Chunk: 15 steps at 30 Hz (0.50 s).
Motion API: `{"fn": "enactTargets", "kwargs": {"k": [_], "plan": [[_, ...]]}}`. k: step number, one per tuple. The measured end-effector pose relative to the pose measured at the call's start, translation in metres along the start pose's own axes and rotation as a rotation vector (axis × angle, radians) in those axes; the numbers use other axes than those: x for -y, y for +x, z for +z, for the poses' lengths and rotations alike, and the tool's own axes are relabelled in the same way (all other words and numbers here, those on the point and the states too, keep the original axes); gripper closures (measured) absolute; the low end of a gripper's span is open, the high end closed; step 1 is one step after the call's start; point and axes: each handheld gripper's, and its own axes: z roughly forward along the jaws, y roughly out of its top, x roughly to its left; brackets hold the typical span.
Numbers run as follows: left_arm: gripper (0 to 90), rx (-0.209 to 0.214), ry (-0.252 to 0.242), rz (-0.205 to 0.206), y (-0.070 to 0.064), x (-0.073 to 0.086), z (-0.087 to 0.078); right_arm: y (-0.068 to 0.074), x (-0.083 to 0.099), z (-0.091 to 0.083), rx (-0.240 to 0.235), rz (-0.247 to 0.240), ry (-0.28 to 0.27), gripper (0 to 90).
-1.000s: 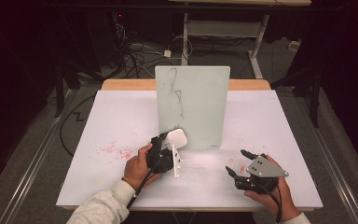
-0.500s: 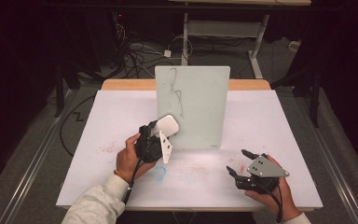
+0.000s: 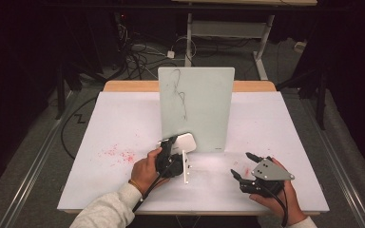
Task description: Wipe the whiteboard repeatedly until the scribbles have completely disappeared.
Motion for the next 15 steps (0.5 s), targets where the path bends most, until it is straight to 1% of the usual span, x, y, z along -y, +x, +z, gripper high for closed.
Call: {"fn": "enactTargets", "kwargs": {"k": [2, 3, 4, 5, 6, 7, 8, 9, 10, 11, 14, 15], "plan": [[29.2, 0.001, -0.009, 0.007, 0.0, -0.003, 0.001, 0.0, 0.0, 0.0, 0.0, 0.0, 0.001, 27.5], [29.2, 0.003, -0.015, 0.019, 0.002, -0.003, 0.001, 0.001, -0.001, 0.0, -0.001, -0.001, 0.0, 27.5], [29.2, 0.004, -0.023, 0.029, 0.003, -0.003, 0.001, 0.001, -0.001, 0.0, -0.001, -0.001, 0.0, 27.5], [29.2, 0.006, -0.027, 0.029, 0.005, -0.001, 0.0, 0.001, -0.001, 0.0, 0.0, -0.001, -0.001, 27.5], [29.2, 0.023, -0.045, -0.008, 0.012, 0.003, -0.001, 0.0, 0.0, -0.001, 0.002, 0.001, 0.0, 27.5], [29.2, 0.023, -0.045, -0.008, 0.012, 0.003, -0.001, 0.0, 0.0, -0.001, 0.001, 0.003, -0.002, 27.5], [29.2, 0.025, -0.047, -0.027, 0.015, 0.006, -0.002, 0.0, 0.0, -0.001, 0.001, 0.003, -0.002, 27.5], [29.2, 0.019, -0.044, -0.027, 0.02, 0.01, -0.003, -0.001, 0.0, -0.001, 0.003, 0.003, -0.003, 27.5], [29.2, 0.019, -0.044, -0.027, 0.02, 0.01, -0.003, -0.001, 0.0, -0.001, 0.003, 0.003, -0.003, 27.5], [29.2, 0.011, -0.042, -0.037, 0.025, 0.015, -0.005, -0.002, 0.001, -0.002, 0.003, 0.005, -0.005, 27.5], [29.2, 0.006, -0.039, -0.048, 0.029, 0.019, -0.006, -0.001, 0.0, -0.002, 0.005, 0.004, -0.006, 27.5], [29.2, -0.003, -0.036, -0.054, 0.032, 0.021, -0.007, -0.001, 0.0, -0.003, 0.005, 0.004, -0.007, 27.5]]}}
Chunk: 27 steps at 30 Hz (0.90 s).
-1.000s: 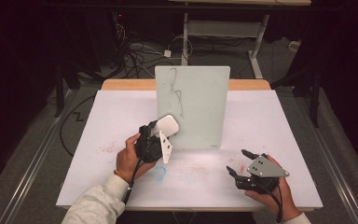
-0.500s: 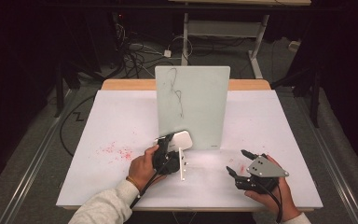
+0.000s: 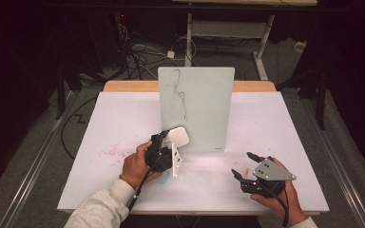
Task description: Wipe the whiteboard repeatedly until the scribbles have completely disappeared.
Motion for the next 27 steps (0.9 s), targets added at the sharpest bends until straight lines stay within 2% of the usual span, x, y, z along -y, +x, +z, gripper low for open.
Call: {"fn": "enactTargets", "kwargs": {"k": [3, 6, 8, 13, 15, 20, 21, 22, 27], "plan": [[29.2, -0.009, 0.007, -0.006, 0.003, 0.002, -0.001, 0.0, 0.0, 0.0, 0.0, -0.002, 0.0, 27.5], [29.2, -0.009, 0.022, -0.032, 0.005, 0.007, -0.003, 0.0, 0.0, 0.0, -0.001, -0.002, 0.003, 27.5], [29.2, -0.004, 0.029, -0.031, 0.004, 0.009, -0.003, 0.001, 0.0, 0.0, 0.0, -0.002, 0.003, 27.5], [29.3, 0.025, 0.073, 0.011, -0.004, 0.019, -0.004, 0.0, 0.0, 0.001, -0.001, 0.002, 0.003, 27.5], [29.2, 0.022, 0.08, 0.033, -0.007, 0.022, -0.004, 0.0, 0.0, 0.0, 0.0, 0.001, 0.004, 27.5], [29.3, 0.001, 0.088, 0.067, -0.014, 0.014, -0.002, 0.002, -0.001, 0.002, -0.005, -0.007, 0.005, 27.6], [29.2, -0.008, 0.089, 0.095, -0.019, 0.009, 0.0, 0.002, -0.001, 0.002, -0.006, -0.005, 0.006, 27.5], [29.3, -0.013, 0.094, 0.102, -0.021, 0.006, 0.001, 0.002, -0.001, 0.003, -0.006, -0.006, 0.008, 27.5], [29.2, -0.027, 0.108, 0.115, -0.029, -0.005, 0.004, 0.001, -0.001, 0.001, 0.011, 0.001, -0.005, 28.4]]}}
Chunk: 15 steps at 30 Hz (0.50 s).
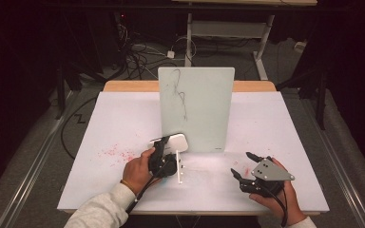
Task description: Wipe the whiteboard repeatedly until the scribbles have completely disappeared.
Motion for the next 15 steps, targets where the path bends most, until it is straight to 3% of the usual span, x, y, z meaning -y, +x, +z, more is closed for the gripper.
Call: {"fn": "enactTargets", "kwargs": {"k": [7, 9, 10, 13, 14, 15], "plan": [[29.2, 0.009, -0.018, 0.009, 0.004, -0.007, 0.001, -0.001, 0.001, 0.001, -0.004, 0.002, 0.005, 28.3], [29.2, 0.019, -0.031, -0.01, 0.01, -0.01, 0.001, 0.0, 0.0, 0.001, -0.003, 0.001, 0.001, 28.4], [29.2, 0.025, -0.044, -0.04, 0.018, -0.014, 0.0, 0.0, 0.0, 0.001, -0.001, 0.002, -0.002, 28.5], [29.2, 0.001, -0.061, -0.092, 0.035, -0.018, -0.001, -0.001, -0.001, -0.001, 0.016, 0.011, -0.008, 28.7], [29.2, 0.001, -0.061, -0.092, 0.035, -0.018, -0.001, -0.002, 0.0, -0.001, 0.018, 0.013, -0.01, 28.6], [29.2, -0.005, -0.082, -0.138, 0.048, -0.019, -0.002, -0.003, 0.0, -0.002, 0.021, 0.016, -0.009, 28.6]]}}
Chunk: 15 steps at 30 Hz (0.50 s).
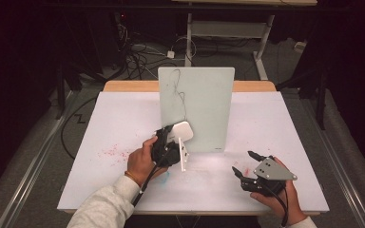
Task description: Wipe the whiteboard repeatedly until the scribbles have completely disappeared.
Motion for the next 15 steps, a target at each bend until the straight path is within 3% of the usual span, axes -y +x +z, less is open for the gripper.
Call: {"fn": "enactTargets", "kwargs": {"k": [4, 5, 7, 8, 10, 14, 15], "plan": [[29.2, -0.04, -0.015, -0.048, 0.024, -0.008, -0.001, -0.001, 0.001, 0.0, 0.004, 0.005, 0.002, 28.6], [29.2, -0.04, -0.015, -0.048, 0.024, -0.008, -0.001, -0.001, 0.001, 0.0, 0.006, 0.005, 0.001, 28.7], [29.2, -0.059, -0.031, -0.088, 0.04, -0.011, -0.002, -0.001, 0.001, 0.0, 0.003, 0.006, -0.001, 28.7], [29.2, -0.059, -0.031, -0.088, 0.04, -0.011, -0.002, -0.001, 0.001, 0.0, 0.003, 0.007, 0.0, 28.6], [29.2, -0.049, -0.023, -0.13, 0.049, -0.01, -0.005, -0.001, 0.001, -0.001, 0.004, 0.004, 0.001, 28.6], [29.2, -0.07, -0.03, -0.152, 0.043, -0.006, -0.003, -0.001, 0.001, 0.0, -0.004, -0.001, 0.005, 28.6], [29.2, -0.062, -0.026, -0.121, 0.029, 0.0, -0.002, 0.0, 0.002, 0.0, -0.007, -0.003, 0.008, 28.5]]}}
